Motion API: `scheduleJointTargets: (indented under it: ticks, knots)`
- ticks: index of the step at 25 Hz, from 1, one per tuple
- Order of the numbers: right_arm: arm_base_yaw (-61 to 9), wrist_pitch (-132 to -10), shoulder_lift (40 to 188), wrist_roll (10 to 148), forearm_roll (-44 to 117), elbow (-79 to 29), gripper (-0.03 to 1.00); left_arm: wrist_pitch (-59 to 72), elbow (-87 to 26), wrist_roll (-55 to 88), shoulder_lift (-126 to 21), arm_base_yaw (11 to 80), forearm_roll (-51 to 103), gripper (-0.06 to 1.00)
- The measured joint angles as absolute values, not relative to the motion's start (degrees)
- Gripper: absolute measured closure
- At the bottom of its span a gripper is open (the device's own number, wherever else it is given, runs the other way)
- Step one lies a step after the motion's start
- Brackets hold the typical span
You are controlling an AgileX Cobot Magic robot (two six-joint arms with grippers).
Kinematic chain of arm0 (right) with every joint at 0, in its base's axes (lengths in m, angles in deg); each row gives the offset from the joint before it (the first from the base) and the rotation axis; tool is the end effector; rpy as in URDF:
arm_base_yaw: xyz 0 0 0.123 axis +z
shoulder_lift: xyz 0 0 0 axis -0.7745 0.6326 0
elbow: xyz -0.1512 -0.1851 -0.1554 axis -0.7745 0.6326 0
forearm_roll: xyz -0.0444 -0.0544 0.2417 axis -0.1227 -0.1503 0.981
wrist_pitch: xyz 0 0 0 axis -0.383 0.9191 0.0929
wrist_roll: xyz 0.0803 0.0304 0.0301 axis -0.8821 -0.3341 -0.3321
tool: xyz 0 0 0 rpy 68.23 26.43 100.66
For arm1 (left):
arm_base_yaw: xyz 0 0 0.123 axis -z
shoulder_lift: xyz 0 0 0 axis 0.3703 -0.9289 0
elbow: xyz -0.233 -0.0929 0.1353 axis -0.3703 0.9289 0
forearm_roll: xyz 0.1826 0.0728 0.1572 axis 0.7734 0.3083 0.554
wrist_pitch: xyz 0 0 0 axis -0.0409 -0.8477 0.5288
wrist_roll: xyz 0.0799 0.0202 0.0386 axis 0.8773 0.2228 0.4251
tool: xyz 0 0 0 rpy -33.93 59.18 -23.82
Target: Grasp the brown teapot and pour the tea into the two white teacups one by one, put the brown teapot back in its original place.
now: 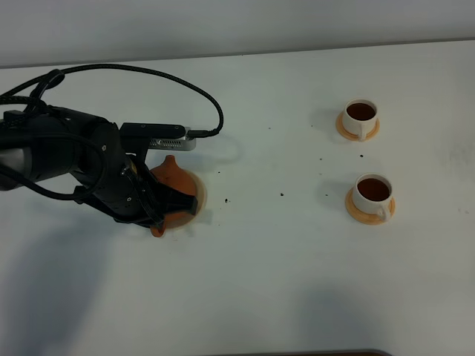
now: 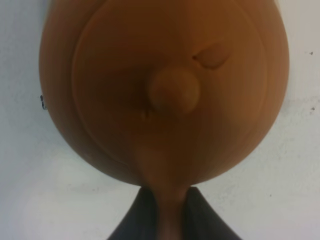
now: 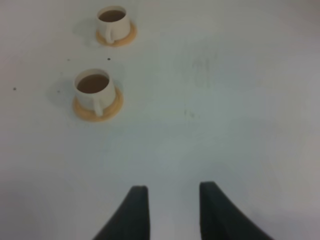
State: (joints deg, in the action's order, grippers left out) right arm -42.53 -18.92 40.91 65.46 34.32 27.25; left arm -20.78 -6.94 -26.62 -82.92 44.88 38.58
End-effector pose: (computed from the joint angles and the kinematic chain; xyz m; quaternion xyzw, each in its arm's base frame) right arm -0.0055 0.0072 0.2741 -0.1324 0.8477 0.0453 0.5117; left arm 0.3020 -0.1299 0.1485 0.1137 0.9835 -0.0439 0.1339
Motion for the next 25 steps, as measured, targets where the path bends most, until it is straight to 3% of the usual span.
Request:
scheduleJointTargets:
  ticks: [7,17,25]
  knots:
    - [-42.53,-18.92,40.91,65.46,34.32,27.25,0.73,-20.83,-6.94,-26.56,-82.92,44.88,38.54,0.81]
    - [-42.53,-18.92,40.91,65.46,34.32,27.25,0.73,-21.88,-6.94,-26.56,-80.56,44.88,38.59,0.46]
    - [-42.53,-18.92,40.91,65.46,34.32,27.25,0.73,-38.75,-6.94,-21.24,-65.96,44.88,38.70,0.44]
